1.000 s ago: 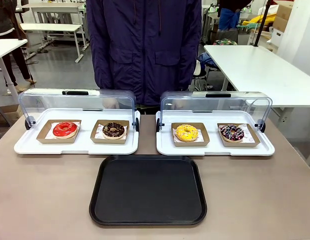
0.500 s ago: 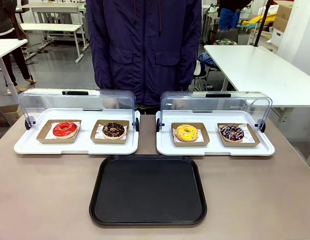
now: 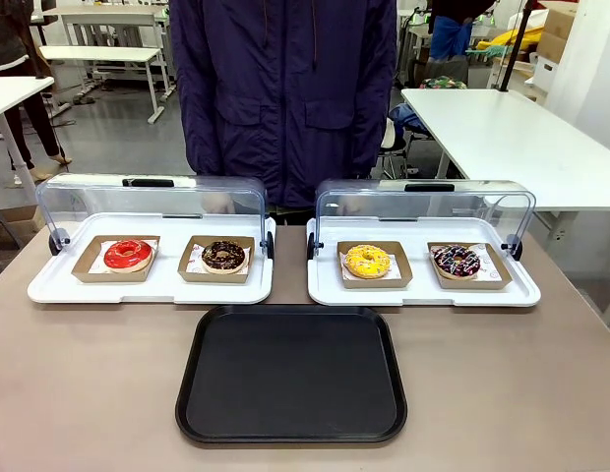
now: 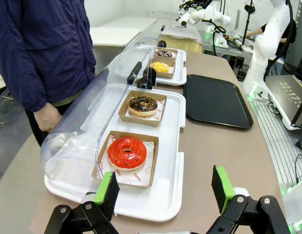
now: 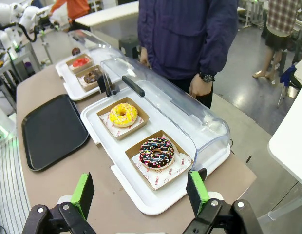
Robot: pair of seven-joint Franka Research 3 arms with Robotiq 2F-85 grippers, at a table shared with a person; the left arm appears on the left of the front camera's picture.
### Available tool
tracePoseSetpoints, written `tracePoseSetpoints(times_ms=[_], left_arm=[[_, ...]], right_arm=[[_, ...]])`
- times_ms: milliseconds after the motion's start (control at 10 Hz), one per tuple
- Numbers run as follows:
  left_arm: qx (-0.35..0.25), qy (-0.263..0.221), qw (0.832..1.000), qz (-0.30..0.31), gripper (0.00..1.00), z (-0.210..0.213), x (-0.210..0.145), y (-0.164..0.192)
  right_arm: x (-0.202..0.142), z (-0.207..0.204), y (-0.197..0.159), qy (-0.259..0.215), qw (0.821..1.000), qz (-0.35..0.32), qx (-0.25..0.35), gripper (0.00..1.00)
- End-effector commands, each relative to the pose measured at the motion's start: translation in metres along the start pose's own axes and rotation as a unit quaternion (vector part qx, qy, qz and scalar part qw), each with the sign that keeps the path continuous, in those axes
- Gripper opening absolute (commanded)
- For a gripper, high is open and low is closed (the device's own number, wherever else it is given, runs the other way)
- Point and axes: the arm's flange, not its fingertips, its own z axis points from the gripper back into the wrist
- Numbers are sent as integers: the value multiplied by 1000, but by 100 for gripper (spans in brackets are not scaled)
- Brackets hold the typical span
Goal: Move the third donut from the left to the tray.
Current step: Pick up the Paper togo box containing the Donut indicated by the person and place it on the Handle tray.
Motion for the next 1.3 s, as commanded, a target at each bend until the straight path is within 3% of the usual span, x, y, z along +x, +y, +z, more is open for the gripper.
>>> tracePoseSetpoints(times_ms=[0,1200], left_arm=[[-2,5,1000,0,100,-1,2,-1],[-2,5,1000,0,100,-1,2,-1]], right_arm=[[1,-1,1,-6,1000,3,2,100],[1,-1,1,-6,1000,3,2,100]])
